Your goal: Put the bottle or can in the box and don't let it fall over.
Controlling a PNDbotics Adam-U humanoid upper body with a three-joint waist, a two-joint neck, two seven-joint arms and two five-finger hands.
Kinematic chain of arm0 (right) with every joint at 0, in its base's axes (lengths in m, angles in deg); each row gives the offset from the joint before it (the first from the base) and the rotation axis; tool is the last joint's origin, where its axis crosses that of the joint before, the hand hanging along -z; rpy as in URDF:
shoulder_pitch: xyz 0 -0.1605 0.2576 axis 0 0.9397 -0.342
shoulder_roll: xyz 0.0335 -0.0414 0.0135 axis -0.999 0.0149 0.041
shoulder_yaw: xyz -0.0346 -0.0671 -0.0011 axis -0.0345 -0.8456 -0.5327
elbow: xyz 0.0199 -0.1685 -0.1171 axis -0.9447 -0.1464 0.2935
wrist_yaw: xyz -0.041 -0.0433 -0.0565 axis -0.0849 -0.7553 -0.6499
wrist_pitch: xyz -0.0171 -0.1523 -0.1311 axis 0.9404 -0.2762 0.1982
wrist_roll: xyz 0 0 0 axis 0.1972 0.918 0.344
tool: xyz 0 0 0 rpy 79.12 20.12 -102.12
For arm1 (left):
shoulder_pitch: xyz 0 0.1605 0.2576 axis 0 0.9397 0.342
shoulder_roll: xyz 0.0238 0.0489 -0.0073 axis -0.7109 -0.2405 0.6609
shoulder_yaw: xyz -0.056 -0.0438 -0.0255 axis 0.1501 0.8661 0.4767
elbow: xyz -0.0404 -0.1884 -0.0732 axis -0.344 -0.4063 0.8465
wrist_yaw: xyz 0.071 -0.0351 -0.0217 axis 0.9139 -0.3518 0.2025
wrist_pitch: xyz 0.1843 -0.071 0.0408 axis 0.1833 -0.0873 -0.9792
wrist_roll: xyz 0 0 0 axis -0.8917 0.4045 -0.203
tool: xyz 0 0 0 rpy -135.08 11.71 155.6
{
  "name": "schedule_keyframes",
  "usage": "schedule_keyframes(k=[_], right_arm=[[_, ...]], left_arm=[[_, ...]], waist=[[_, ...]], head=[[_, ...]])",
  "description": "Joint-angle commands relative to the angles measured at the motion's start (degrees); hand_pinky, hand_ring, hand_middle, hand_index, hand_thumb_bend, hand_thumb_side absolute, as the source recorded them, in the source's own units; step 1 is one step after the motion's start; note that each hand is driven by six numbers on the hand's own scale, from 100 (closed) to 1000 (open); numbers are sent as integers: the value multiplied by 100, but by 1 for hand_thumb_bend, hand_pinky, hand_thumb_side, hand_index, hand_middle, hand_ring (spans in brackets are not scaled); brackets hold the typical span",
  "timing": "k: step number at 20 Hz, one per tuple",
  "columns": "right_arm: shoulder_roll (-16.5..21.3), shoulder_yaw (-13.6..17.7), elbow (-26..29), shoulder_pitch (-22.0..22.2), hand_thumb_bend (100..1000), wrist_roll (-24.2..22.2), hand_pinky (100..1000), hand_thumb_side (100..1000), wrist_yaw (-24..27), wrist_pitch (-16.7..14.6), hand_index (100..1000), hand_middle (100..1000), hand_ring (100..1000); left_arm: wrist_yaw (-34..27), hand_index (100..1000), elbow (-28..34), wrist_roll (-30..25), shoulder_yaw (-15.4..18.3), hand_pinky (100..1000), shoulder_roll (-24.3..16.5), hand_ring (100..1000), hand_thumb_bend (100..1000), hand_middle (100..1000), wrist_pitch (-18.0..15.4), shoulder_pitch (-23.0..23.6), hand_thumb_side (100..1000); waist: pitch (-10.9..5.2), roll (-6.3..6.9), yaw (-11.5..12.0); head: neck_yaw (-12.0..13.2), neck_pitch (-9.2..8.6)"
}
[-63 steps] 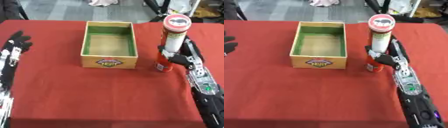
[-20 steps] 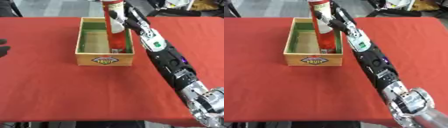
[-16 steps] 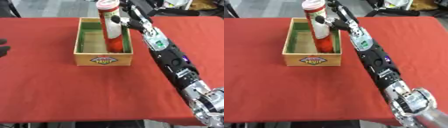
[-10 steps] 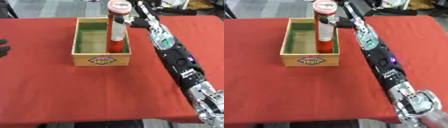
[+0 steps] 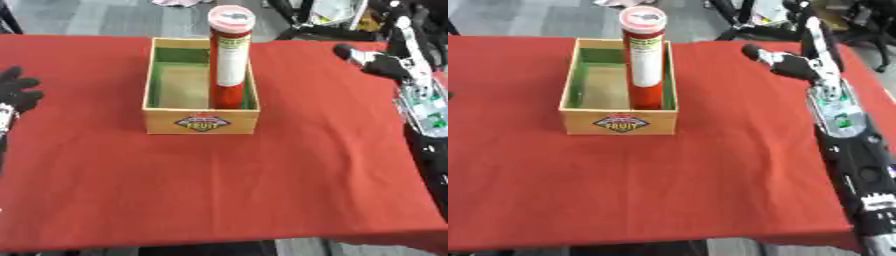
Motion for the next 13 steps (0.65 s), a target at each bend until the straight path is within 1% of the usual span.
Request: schedule_keyframes(k=[1, 4, 7, 9, 13], right_arm=[[27, 248, 439, 235, 778, 28, 1000, 411, 62, 96, 1000, 1000, 1000], [-131, 400, 650, 681, 783, 87, 1000, 434, -179, 154, 1000, 1000, 1000], [-364, 519, 893, 1122, 791, 195, 1000, 429, -444, 155, 1000, 1000, 1000], [-502, 541, 1057, 1406, 789, 262, 1000, 423, -568, 128, 1000, 1000, 1000], [-704, 500, 1501, 1974, 779, 285, 1000, 424, -629, 56, 1000, 1000, 1000]], left_arm=[[71, 980, 103, 61, 122, 900, -122, 821, 263, 812, -26, 24, 940], [86, 981, 114, 89, 177, 901, -119, 822, 271, 812, -54, 46, 937], [89, 982, 114, 61, 182, 901, -113, 822, 272, 812, -86, 55, 948], [96, 981, 107, 27, 176, 901, -112, 822, 280, 812, -107, 59, 952], [99, 979, 92, -24, 167, 901, -105, 822, 285, 812, -138, 71, 960]], waist=[[-98, 31, -44], [-105, 46, -97], [-99, 63, -130], [-96, 65, -111], [-118, 66, -72]], head=[[159, -15], [223, -15], [279, -15], [274, -15], [284, -15]])
